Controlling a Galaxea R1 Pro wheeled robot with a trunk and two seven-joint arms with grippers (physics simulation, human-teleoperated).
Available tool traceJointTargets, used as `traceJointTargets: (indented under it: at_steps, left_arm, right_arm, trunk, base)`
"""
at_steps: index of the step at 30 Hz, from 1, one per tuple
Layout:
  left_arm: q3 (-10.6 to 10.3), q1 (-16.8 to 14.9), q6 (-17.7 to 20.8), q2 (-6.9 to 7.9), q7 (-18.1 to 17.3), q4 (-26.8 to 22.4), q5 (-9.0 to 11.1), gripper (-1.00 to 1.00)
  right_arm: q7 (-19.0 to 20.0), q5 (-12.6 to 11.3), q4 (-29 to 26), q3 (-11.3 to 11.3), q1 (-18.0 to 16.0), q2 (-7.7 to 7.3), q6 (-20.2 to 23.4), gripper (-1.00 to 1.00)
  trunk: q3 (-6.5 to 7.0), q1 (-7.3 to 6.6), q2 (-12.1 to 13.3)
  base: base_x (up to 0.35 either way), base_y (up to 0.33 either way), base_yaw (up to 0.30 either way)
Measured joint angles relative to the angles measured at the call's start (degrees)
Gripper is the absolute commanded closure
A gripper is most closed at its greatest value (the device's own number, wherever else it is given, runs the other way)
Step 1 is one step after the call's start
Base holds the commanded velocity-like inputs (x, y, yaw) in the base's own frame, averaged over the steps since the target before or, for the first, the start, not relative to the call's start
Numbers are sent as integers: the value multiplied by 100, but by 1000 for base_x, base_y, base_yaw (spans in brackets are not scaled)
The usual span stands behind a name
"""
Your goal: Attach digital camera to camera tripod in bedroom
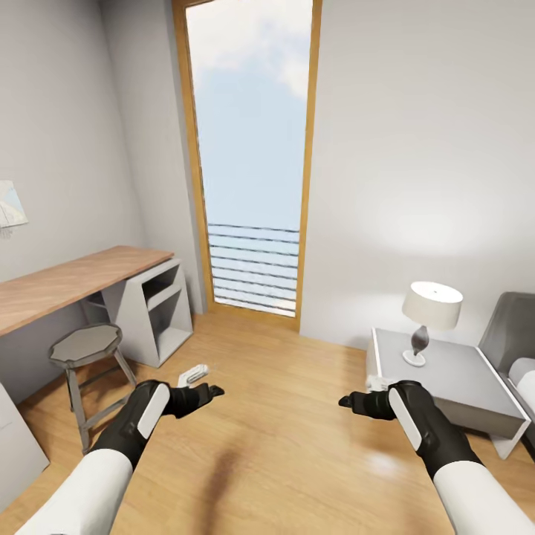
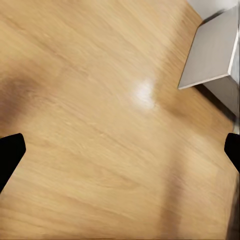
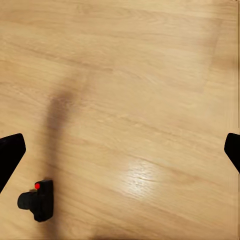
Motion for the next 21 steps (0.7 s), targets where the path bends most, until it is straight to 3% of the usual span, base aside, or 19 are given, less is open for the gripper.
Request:
traceJointTargets:
  at_steps: [15,21]
  left_arm:
    - [-26,0,-42,-26,-9,37,-6,-100]
    - [-36,0,-398,-44,16,68,2,-100]
  right_arm:
    - [29,21,3,-3,0,7,-13,-100]
    - [32,2,3,-4,0,2,-7,-100]
  trunk:
    - [-269,330,-602]
    - [-377,461,-842]
  base:
    - [0,0,0]
    - [0,0,0]
